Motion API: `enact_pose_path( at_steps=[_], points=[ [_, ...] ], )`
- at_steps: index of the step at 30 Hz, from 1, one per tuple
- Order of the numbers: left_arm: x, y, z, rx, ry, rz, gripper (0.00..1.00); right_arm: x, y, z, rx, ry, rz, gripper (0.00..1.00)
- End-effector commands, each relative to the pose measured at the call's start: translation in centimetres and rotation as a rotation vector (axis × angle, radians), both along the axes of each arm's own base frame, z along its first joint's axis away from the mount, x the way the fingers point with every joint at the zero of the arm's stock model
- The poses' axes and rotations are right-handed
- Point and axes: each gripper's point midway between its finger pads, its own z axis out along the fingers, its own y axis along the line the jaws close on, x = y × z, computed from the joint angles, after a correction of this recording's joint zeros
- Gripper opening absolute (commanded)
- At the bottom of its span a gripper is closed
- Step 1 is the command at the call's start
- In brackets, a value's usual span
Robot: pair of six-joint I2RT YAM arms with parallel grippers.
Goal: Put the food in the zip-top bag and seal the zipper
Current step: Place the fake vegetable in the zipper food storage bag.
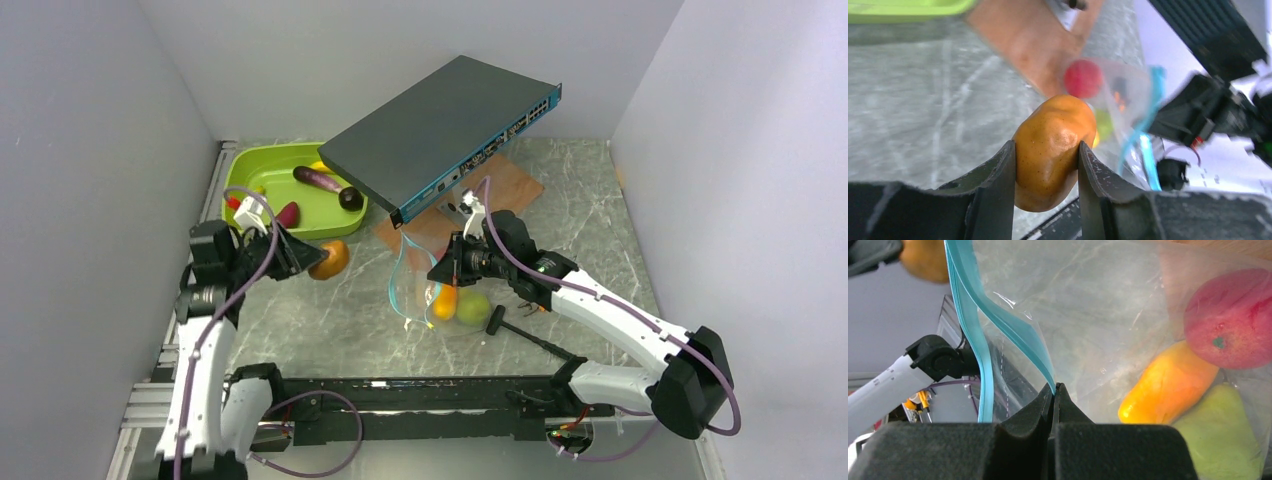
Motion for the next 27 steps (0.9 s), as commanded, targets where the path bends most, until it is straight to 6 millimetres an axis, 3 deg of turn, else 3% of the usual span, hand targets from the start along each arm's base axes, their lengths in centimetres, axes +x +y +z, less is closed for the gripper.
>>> enact_pose_path(
  at_steps=[1,7,15,19,27],
  points=[
    [-3.0,-4.3,5.0,-0.121,-0.159,-0.097,0.0,-0.2,1.0,0.5,0.055,0.021,0.024,0.0],
    [-7.7,-9.6,7.6,-0.289,-0.202,-0.224,0.0,-0.6,1.3,1.2,0.088,0.033,0.032,0.0],
    [-8.3,-15.2,8.1,-0.305,-0.192,-0.265,0.0,-1.8,1.4,3.8,0.111,0.004,0.045,0.0],
    [-7.4,-15.5,6.0,-0.185,-0.144,-0.124,0.0,-2.2,1.0,5.1,0.123,-0.016,0.035,0.0],
    [-6.8,-14.8,3.3,-0.179,-0.077,-0.006,0.0,-3.2,0.3,6.6,0.154,-0.032,0.04,0.0]
  ],
)
